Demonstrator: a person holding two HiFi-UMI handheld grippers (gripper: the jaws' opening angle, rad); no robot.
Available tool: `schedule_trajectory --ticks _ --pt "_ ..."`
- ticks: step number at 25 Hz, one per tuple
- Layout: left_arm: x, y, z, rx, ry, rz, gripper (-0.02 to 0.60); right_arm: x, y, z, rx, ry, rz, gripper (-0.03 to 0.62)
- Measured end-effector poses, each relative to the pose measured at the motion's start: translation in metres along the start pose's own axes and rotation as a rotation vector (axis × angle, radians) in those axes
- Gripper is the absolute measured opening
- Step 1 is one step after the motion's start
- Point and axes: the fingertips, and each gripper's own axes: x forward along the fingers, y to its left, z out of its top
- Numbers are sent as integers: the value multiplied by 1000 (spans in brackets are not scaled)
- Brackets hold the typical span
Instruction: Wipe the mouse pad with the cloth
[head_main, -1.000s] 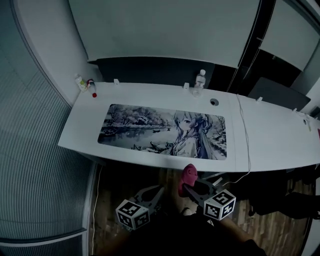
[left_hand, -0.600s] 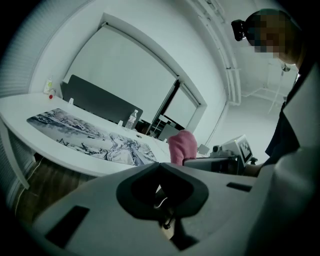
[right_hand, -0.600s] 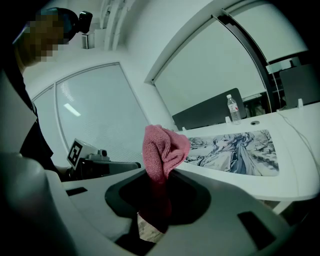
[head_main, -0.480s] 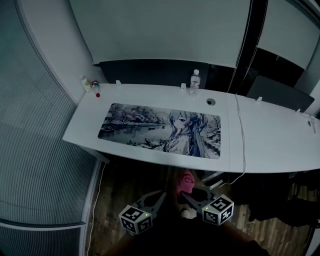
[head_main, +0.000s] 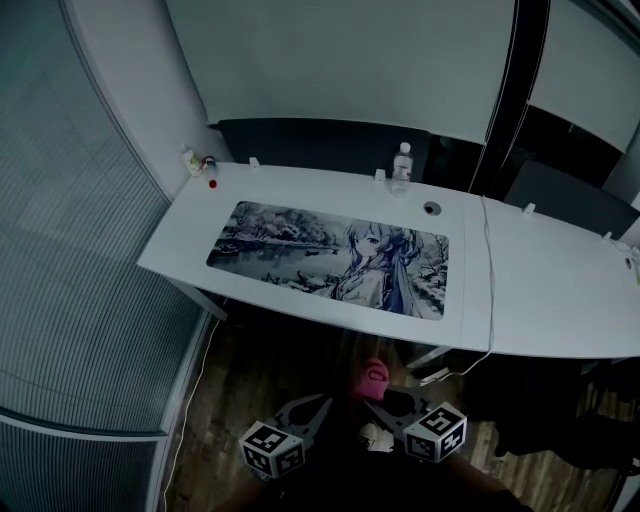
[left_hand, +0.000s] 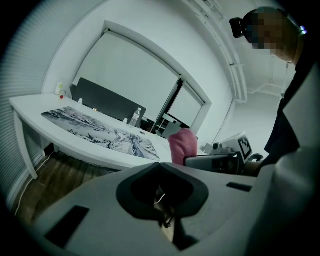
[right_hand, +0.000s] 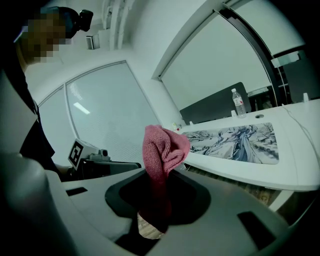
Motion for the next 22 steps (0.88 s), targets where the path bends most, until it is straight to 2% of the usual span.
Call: schedule_trajectory --ticks 5,14,22 --pt "-2 -14 -9 17 -1 -3 6 -11 5 -4 -14 -3 12 109" --pt "-3 -32 -1 53 -14 -4 6 -27 8 3 -29 -41 19 109" --pt "-7 -35 -14 3 -1 5 6 -29 16 -1 -37 -40 44 109"
